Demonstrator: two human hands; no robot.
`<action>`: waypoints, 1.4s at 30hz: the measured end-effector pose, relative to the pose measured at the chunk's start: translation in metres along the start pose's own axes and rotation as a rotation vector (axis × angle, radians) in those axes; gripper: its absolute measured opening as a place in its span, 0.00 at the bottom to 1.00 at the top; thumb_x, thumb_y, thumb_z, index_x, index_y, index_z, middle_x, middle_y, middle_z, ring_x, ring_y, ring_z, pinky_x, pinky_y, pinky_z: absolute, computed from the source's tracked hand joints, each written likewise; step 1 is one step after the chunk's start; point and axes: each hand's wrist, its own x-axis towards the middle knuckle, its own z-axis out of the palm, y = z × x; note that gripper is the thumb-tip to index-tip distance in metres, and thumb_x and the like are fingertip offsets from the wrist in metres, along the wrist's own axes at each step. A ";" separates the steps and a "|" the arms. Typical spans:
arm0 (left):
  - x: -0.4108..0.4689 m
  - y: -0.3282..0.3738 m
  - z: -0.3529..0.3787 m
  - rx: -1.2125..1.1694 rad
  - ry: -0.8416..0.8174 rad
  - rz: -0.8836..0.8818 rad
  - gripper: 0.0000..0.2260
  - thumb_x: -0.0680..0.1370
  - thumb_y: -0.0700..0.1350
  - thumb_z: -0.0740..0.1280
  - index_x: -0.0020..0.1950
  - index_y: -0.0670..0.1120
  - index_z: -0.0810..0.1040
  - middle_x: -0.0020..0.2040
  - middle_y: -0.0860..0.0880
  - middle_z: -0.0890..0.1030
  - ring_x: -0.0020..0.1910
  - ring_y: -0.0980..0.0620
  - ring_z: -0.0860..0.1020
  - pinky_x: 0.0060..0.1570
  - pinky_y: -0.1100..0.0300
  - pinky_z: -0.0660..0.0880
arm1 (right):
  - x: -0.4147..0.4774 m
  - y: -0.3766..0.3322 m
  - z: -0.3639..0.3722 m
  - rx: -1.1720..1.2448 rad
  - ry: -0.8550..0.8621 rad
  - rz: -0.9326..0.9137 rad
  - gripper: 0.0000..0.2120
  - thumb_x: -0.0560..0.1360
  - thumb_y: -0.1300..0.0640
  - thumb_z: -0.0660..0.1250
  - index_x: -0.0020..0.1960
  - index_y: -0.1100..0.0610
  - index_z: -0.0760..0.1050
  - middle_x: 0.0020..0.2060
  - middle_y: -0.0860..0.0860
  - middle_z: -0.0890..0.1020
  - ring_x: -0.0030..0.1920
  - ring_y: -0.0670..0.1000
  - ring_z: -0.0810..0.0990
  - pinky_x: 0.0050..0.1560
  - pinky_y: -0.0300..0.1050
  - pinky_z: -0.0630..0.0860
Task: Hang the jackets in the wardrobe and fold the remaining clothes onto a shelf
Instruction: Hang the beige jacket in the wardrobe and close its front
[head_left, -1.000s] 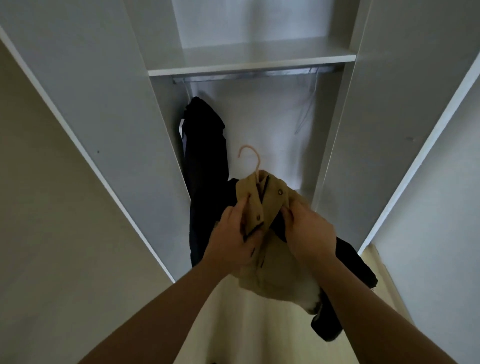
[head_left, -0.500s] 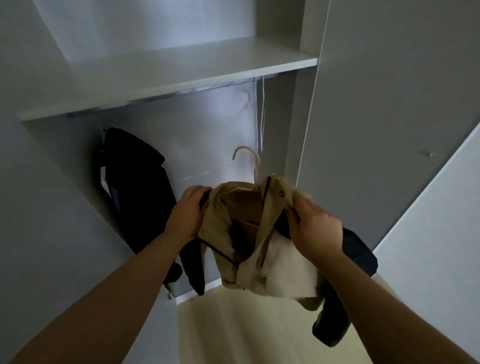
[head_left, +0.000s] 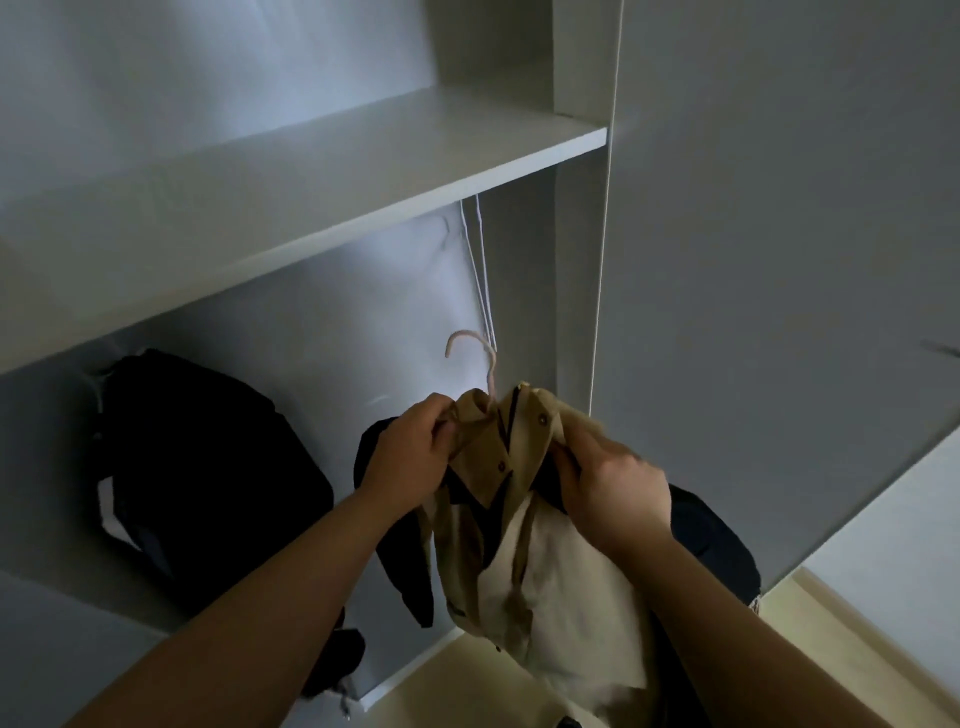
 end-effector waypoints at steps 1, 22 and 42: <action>0.008 -0.009 -0.001 0.006 -0.030 -0.014 0.03 0.84 0.46 0.62 0.52 0.54 0.74 0.45 0.57 0.80 0.43 0.60 0.78 0.40 0.68 0.70 | 0.006 -0.004 0.009 0.004 -0.013 0.004 0.09 0.81 0.50 0.66 0.44 0.53 0.78 0.28 0.46 0.73 0.24 0.49 0.69 0.24 0.39 0.65; 0.140 -0.150 -0.009 0.020 -0.050 0.136 0.08 0.84 0.52 0.59 0.56 0.52 0.75 0.45 0.61 0.75 0.44 0.60 0.75 0.42 0.71 0.67 | 0.092 -0.111 0.123 0.050 -0.215 0.386 0.19 0.82 0.37 0.47 0.54 0.48 0.70 0.39 0.48 0.78 0.33 0.52 0.73 0.34 0.48 0.75; 0.271 -0.246 0.033 -0.036 0.310 0.437 0.18 0.77 0.37 0.64 0.58 0.60 0.75 0.48 0.54 0.83 0.47 0.52 0.81 0.45 0.62 0.74 | 0.158 -0.108 0.256 -0.239 0.226 0.192 0.15 0.74 0.60 0.48 0.55 0.55 0.69 0.52 0.54 0.80 0.51 0.58 0.79 0.37 0.49 0.66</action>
